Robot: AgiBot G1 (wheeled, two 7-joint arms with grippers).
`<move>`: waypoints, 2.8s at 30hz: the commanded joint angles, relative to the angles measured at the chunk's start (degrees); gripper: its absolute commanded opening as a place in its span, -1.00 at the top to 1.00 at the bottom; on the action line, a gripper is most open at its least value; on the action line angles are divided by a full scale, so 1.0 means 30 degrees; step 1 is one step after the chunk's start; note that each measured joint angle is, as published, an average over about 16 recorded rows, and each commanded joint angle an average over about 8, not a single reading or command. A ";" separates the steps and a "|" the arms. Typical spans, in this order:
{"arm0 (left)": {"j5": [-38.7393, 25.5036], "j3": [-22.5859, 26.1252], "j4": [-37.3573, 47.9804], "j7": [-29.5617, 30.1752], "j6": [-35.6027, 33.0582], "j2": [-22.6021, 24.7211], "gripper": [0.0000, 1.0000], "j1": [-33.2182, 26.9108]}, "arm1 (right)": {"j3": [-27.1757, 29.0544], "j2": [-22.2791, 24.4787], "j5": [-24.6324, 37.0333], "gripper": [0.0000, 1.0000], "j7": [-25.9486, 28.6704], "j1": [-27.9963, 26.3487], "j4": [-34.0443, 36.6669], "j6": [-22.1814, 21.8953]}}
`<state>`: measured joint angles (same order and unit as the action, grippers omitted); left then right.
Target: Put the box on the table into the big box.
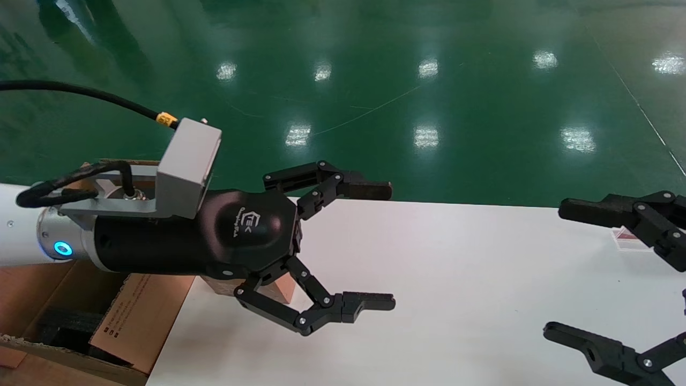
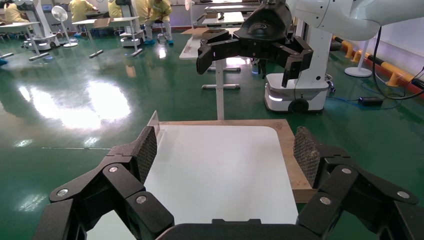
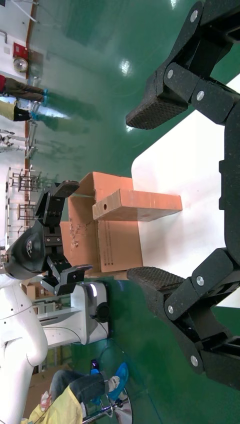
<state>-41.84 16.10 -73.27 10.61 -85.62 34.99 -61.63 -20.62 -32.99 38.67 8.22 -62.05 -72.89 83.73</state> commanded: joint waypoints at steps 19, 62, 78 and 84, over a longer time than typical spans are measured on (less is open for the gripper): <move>-0.0001 -0.0003 -0.0013 0.0006 -0.0003 0.0001 -1.00 0.0003 | 0.0000 0.0000 0.0000 -1.00 0.0000 0.0000 0.0000 0.0000; -0.2323 0.0914 -0.1202 0.2524 0.0636 -0.1334 -1.00 -0.1403 | -0.0007 0.0000 -0.0006 -1.00 -0.0006 -0.0004 0.0013 0.0000; -0.1937 0.0760 -0.1025 0.2113 0.0557 -0.1109 -1.00 -0.1149 | -0.0009 -0.0001 -0.0008 -1.00 -0.0010 -0.0007 0.0023 0.0001; -0.1701 0.0664 -0.0913 0.1861 0.0486 -0.0973 -1.00 -0.1006 | -0.0011 -0.0001 -0.0009 -1.00 -0.0011 -0.0008 0.0024 0.0001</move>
<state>-46.95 18.09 -76.01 16.20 -84.16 32.07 -64.65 -20.65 -32.99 38.64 8.19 -62.07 -72.82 83.74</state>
